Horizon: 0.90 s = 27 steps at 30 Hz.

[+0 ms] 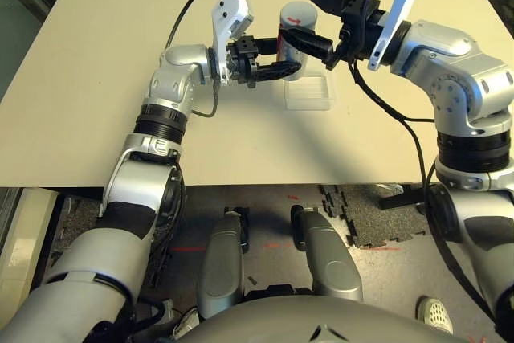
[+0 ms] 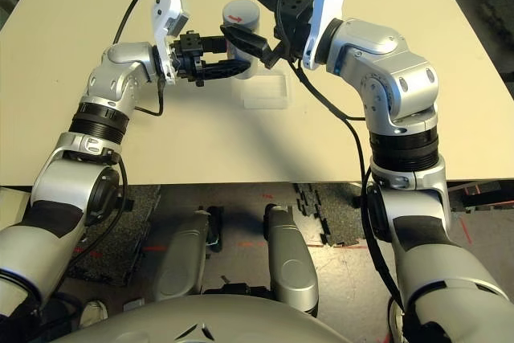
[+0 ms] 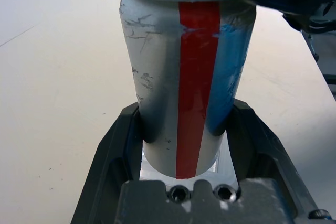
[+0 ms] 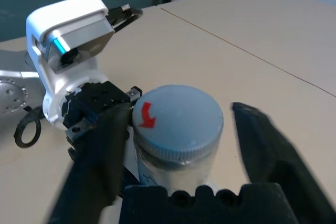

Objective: Pour the medicine from the bottle into the box.

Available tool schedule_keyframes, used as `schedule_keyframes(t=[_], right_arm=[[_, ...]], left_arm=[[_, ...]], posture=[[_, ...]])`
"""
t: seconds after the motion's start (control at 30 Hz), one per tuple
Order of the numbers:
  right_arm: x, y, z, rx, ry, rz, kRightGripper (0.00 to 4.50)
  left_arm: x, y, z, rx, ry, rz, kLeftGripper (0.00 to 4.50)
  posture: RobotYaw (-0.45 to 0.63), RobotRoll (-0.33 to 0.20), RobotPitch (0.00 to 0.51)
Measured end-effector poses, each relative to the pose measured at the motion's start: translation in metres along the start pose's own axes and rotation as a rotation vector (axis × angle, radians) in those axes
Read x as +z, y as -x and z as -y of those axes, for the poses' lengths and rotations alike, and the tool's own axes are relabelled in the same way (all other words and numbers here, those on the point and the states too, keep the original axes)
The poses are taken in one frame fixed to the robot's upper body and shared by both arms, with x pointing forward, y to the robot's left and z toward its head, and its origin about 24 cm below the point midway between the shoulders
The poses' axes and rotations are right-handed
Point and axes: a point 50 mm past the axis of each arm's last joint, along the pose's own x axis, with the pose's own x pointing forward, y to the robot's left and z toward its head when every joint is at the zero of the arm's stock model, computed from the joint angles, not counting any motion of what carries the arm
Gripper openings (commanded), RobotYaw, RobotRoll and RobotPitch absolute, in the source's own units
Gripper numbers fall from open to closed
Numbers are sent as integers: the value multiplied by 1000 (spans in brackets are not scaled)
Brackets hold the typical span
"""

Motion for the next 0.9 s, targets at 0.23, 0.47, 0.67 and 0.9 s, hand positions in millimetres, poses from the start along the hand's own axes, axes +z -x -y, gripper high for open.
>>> schedule_keyframes(t=[0.23,0.47,0.67,0.9], right_arm=[[0,2,0,22,-20,4,2564],[6,15,18,228,-32,45,2564],[6,15,30,423,-29,102,2564],[5,12,31,519,-18,111,2565]], left_arm=[[1,-1,1,-10,-4,2,2508],[13,-2,13,-89,-2,9,2508],[24,1,27,-133,24,-7,2508],[28,6,37,-137,57,-39,2508]], posture=[[-121,0,185],[-87,0,193],[-60,0,196],[-40,0,203]])
